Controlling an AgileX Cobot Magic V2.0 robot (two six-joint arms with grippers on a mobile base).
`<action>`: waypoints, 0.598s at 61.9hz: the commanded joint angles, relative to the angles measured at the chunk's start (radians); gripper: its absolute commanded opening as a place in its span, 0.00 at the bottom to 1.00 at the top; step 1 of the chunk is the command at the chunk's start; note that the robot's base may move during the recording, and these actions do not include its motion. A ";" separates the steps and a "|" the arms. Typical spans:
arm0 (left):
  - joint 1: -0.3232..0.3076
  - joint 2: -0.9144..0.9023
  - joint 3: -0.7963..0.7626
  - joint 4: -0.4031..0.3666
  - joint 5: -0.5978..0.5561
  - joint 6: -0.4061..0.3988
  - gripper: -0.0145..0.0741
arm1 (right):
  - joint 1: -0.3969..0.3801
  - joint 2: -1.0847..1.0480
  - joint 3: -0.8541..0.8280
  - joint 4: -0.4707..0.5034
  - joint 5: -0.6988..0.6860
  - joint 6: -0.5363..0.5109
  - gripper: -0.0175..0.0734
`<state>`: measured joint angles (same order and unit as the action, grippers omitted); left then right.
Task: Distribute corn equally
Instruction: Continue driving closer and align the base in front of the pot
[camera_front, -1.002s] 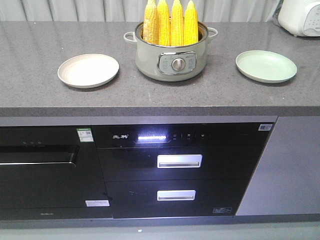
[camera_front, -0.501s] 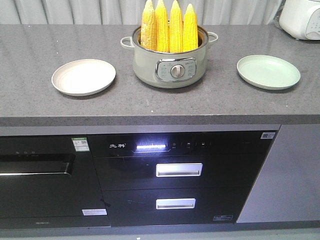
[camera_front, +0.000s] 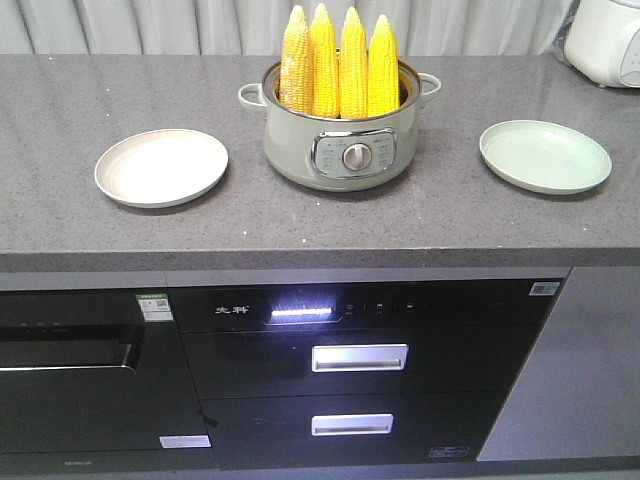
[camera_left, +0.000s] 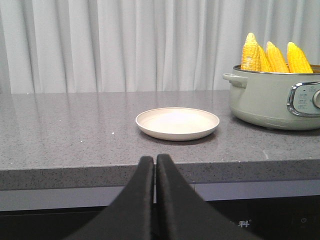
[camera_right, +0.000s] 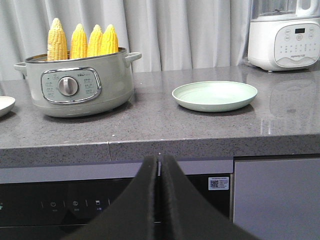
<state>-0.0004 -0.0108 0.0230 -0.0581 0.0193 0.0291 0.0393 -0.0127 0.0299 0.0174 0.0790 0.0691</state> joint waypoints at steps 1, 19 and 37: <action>-0.005 -0.015 0.013 -0.002 -0.070 -0.007 0.16 | -0.005 -0.003 0.010 -0.008 -0.079 -0.006 0.19; -0.005 -0.015 0.013 -0.002 -0.070 -0.007 0.16 | -0.005 -0.003 0.010 -0.008 -0.079 -0.006 0.19; -0.005 -0.015 0.013 -0.002 -0.070 -0.007 0.16 | -0.005 -0.003 0.010 -0.008 -0.079 -0.006 0.19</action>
<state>-0.0004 -0.0108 0.0230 -0.0581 0.0193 0.0291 0.0393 -0.0127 0.0299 0.0174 0.0790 0.0691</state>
